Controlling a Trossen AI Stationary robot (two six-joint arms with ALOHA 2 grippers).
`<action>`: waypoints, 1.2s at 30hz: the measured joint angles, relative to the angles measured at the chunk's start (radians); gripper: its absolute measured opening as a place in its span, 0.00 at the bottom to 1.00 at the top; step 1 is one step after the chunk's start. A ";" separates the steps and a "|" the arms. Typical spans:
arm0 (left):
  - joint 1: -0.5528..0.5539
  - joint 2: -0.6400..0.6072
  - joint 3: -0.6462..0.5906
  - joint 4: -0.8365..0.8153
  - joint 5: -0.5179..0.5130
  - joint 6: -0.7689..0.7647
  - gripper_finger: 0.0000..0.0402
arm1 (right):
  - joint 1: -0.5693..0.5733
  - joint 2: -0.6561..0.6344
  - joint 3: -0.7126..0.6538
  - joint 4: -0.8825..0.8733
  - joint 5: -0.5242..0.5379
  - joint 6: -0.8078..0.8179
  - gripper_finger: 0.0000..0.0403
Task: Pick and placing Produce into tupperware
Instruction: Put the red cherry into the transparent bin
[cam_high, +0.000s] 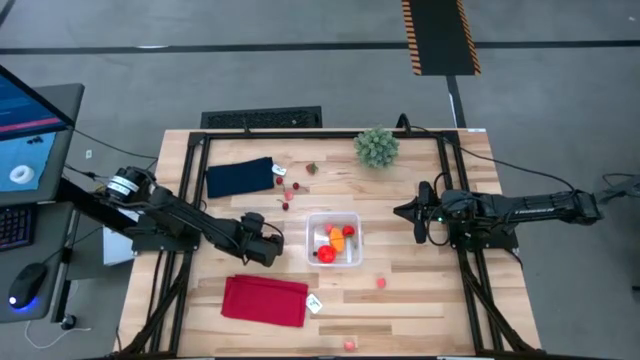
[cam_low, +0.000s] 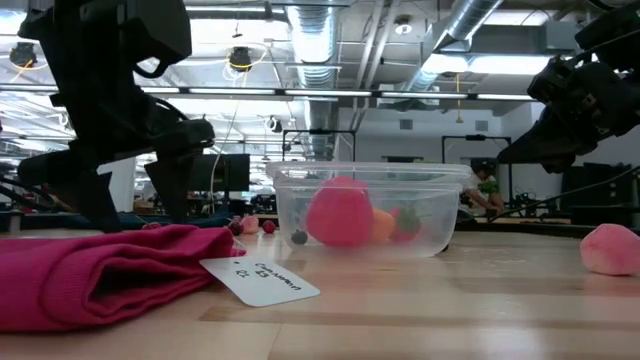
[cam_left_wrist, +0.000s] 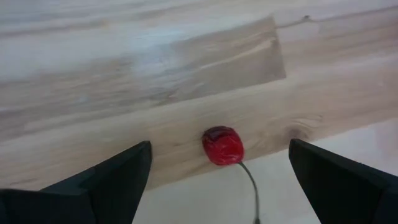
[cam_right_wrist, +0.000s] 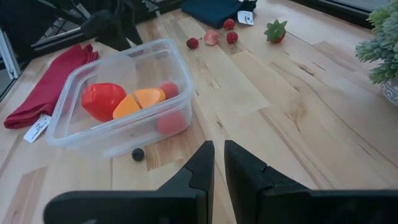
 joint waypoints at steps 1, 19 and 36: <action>0.002 0.003 0.001 0.001 0.003 -0.005 0.92 | 0.000 0.000 0.000 -0.001 0.000 0.000 0.15; 0.006 0.009 -0.001 0.022 0.022 -0.056 0.55 | 0.000 0.000 0.000 0.000 0.000 0.000 0.15; 0.006 0.010 -0.001 0.047 0.028 -0.064 0.23 | 0.000 0.000 0.000 0.000 0.000 0.000 0.15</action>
